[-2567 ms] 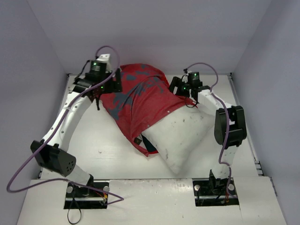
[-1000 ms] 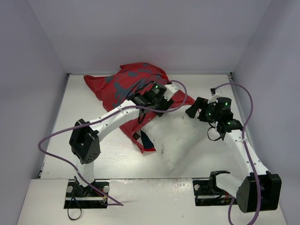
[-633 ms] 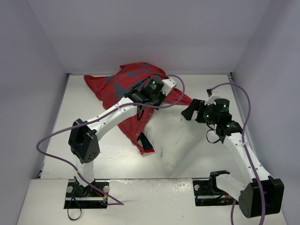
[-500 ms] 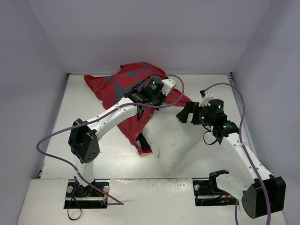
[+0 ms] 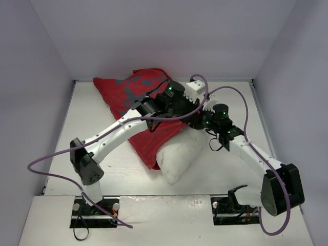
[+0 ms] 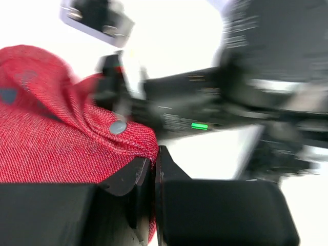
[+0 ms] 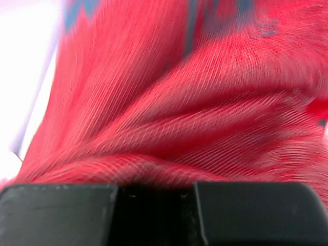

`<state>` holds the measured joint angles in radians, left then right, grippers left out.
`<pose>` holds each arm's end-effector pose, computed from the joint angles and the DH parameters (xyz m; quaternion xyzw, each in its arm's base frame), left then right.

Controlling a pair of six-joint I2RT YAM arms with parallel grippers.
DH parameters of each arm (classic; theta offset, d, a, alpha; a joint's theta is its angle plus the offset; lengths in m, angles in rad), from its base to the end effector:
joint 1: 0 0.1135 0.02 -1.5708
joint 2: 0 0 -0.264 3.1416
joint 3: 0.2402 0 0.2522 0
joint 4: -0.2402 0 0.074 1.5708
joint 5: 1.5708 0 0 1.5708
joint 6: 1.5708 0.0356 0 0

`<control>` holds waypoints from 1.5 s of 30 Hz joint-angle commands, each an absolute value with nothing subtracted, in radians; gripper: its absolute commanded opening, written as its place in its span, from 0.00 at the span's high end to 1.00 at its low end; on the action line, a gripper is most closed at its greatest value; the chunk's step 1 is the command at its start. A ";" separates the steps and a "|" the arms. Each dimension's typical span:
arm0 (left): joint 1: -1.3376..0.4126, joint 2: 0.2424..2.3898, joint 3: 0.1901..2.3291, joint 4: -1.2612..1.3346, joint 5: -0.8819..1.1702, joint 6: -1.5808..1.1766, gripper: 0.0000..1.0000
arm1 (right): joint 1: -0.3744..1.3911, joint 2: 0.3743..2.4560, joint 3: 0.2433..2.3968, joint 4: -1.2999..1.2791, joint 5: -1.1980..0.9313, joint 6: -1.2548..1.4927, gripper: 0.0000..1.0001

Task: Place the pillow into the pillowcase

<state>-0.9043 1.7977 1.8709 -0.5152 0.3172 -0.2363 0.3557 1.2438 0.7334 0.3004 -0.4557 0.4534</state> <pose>0.2489 -0.3344 0.4024 0.3533 0.7605 -0.3975 0.3726 0.2588 0.1129 0.2741 -0.1050 0.7633 0.4026 0.4943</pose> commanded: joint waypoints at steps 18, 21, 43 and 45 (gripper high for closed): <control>-0.827 1.448 1.502 -0.357 0.062 -0.434 1.00 | 0.463 1.507 0.862 0.712 -0.278 0.450 0.56; -0.796 1.431 1.491 -0.377 -0.024 -0.367 0.55 | 0.404 1.422 0.867 0.588 -0.313 0.384 0.31; -0.807 1.336 1.272 -0.471 0.225 -0.229 0.23 | 0.439 1.040 0.681 0.046 -0.468 0.342 0.00; -0.816 1.338 1.272 -0.471 0.221 -0.212 0.23 | 0.439 1.023 0.654 0.049 -0.454 0.345 0.00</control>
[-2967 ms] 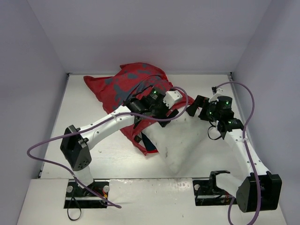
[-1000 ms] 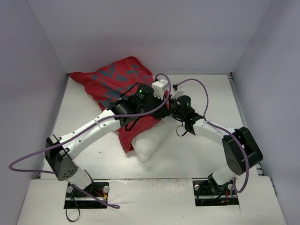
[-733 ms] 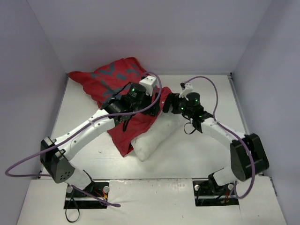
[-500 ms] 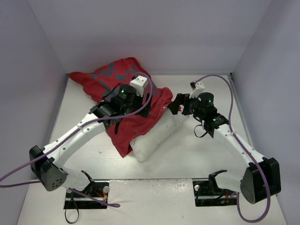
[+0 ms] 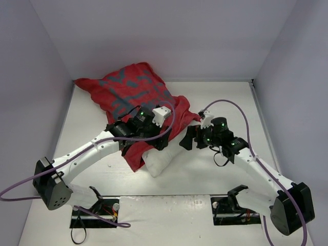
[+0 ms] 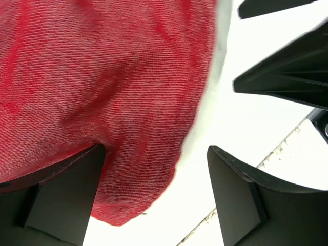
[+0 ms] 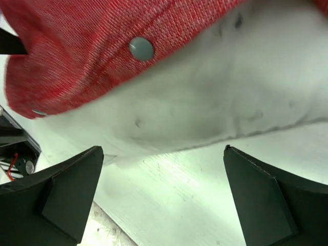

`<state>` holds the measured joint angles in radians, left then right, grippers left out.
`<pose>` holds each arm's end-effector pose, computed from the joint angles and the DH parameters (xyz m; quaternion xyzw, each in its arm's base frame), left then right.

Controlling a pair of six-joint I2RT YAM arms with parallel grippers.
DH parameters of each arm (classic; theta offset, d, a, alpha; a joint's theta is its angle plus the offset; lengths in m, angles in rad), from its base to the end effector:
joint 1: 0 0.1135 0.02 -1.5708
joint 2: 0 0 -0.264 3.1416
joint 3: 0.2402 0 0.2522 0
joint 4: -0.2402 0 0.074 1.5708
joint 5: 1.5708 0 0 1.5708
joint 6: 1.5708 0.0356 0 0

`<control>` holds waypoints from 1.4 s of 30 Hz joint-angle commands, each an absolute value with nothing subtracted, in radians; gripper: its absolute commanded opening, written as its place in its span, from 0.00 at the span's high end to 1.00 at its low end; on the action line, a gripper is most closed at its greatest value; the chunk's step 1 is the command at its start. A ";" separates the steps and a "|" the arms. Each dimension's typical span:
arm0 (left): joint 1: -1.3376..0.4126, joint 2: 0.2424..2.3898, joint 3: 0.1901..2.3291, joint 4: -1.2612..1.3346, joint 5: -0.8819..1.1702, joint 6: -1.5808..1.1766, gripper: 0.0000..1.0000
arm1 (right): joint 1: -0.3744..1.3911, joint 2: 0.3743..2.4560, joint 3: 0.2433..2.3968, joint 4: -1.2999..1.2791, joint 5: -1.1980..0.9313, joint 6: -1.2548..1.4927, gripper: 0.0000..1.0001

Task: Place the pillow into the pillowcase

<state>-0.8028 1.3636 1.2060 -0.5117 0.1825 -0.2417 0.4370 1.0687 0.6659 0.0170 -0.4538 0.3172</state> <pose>0.2055 -0.2221 0.3250 0.2863 0.8503 -0.2875 0.3351 0.2109 0.1157 0.2642 -0.1738 0.7993 0.3739 0.4372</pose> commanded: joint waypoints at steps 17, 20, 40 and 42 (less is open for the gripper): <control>-0.847 1.560 1.469 -0.515 0.135 -0.199 1.00 | 0.480 1.370 0.635 0.589 -0.629 0.519 0.82; -0.894 1.534 1.615 -0.537 0.194 -0.241 1.00 | 0.506 1.378 0.728 0.639 -0.617 0.518 1.00; -1.034 1.433 1.516 -0.331 0.288 -0.600 1.00 | 0.603 1.583 0.778 0.963 -0.239 0.528 1.00; -1.034 1.370 1.479 -0.421 0.110 -0.531 1.00 | 0.589 1.583 0.762 0.960 -0.258 0.528 1.00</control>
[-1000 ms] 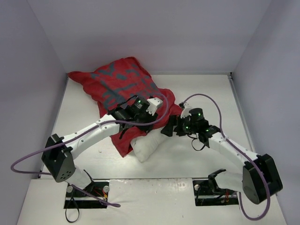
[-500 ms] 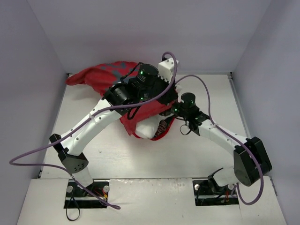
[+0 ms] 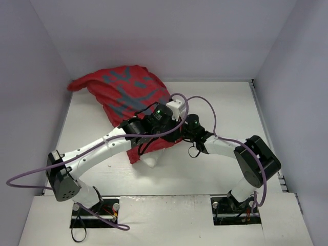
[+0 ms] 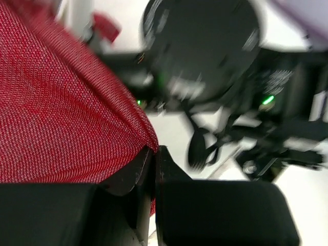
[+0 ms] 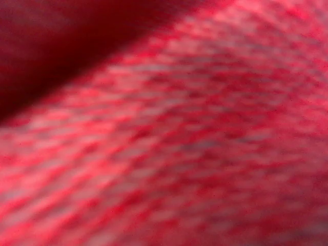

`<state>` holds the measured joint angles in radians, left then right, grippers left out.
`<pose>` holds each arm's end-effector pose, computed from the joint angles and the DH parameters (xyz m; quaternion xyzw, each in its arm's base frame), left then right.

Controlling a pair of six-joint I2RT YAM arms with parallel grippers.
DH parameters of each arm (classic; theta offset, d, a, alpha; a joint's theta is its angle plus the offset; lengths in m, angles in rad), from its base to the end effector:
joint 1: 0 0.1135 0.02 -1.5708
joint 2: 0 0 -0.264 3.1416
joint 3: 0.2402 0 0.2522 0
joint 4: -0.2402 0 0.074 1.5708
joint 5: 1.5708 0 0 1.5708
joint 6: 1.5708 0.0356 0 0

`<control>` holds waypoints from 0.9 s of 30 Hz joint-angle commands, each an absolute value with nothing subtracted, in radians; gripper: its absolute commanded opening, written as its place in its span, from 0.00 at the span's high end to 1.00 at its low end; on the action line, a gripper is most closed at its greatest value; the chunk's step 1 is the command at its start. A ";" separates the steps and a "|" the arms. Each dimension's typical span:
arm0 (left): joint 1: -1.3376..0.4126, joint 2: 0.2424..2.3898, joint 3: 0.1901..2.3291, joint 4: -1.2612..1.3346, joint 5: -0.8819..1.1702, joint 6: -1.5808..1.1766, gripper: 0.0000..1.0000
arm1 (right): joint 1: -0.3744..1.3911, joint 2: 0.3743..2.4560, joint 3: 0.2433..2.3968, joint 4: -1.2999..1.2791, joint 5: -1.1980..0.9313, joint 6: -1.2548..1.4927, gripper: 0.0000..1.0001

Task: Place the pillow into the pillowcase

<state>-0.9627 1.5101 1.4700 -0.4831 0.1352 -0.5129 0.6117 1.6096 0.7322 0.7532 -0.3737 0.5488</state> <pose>0.1936 -0.2866 0.3725 0.2256 0.8347 -0.3790 0.3299 0.2703 0.2055 0.2140 -0.1460 0.7323 0.4730 0.4676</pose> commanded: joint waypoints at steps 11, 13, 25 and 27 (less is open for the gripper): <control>-0.989 1.241 1.205 -0.560 -0.233 -0.338 0.23 | 0.594 1.565 0.799 0.876 -0.328 0.511 0.97; -0.989 1.236 1.168 -0.560 -0.200 -0.333 0.23 | 0.591 1.556 0.802 0.864 -0.330 0.505 0.97; -0.959 1.292 1.085 -0.574 -0.333 -0.388 0.22 | 0.577 1.523 0.835 0.810 -0.350 0.474 0.97; -0.947 1.292 1.086 -0.574 -0.337 -0.402 0.22 | 0.577 1.519 0.825 0.810 -0.353 0.477 0.97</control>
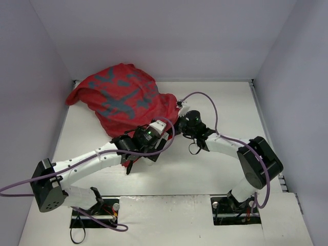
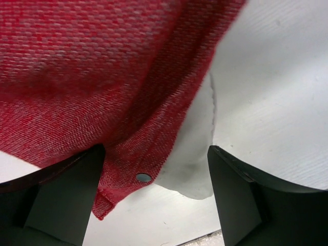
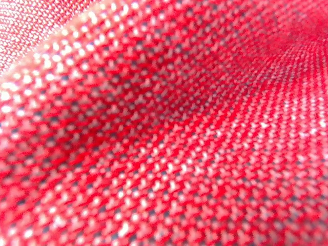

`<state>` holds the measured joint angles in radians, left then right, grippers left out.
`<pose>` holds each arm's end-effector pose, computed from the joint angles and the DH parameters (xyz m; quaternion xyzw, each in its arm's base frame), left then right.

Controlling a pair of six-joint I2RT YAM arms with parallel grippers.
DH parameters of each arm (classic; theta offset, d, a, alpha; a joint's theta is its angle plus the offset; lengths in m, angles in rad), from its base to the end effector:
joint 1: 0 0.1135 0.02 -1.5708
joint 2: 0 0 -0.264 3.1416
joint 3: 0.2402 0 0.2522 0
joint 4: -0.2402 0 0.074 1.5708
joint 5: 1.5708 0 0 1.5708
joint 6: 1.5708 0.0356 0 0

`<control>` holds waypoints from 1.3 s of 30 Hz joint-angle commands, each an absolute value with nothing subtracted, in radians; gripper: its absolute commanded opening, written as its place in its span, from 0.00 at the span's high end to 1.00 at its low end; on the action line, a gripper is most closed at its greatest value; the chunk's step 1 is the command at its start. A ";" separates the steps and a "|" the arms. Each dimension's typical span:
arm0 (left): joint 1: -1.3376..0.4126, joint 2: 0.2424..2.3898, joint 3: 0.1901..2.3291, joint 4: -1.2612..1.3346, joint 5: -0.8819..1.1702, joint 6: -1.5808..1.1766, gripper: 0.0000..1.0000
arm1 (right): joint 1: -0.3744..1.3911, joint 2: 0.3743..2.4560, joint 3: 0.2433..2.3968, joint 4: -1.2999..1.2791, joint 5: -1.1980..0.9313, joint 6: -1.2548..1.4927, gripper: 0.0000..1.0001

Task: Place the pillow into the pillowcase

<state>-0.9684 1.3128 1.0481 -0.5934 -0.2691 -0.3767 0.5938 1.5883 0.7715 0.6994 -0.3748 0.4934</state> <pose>0.1640 -0.2217 0.2806 0.2260 0.9020 -0.1170 0.3487 0.2765 0.2024 0.2274 -0.1605 0.7272 0.4568 0.4867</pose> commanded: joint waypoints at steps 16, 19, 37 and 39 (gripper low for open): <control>-0.899 1.299 1.222 -0.587 -0.158 -0.400 1.00 | 0.574 1.523 0.830 0.807 -0.350 0.483 1.00; -0.940 1.299 1.343 -0.620 0.045 -0.465 1.00 | 0.575 1.528 0.845 0.805 -0.333 0.480 1.00; -1.062 1.473 1.447 -0.618 0.353 -0.521 0.87 | 0.652 1.658 0.982 0.804 -0.121 0.480 1.00; -1.034 1.430 1.422 -0.618 0.301 -0.541 0.54 | 0.653 1.651 0.951 0.804 -0.123 0.477 1.00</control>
<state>-1.0454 1.5238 1.3994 -0.6796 0.2470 -0.5076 0.6315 1.6733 0.9112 0.6621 -0.1490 0.4671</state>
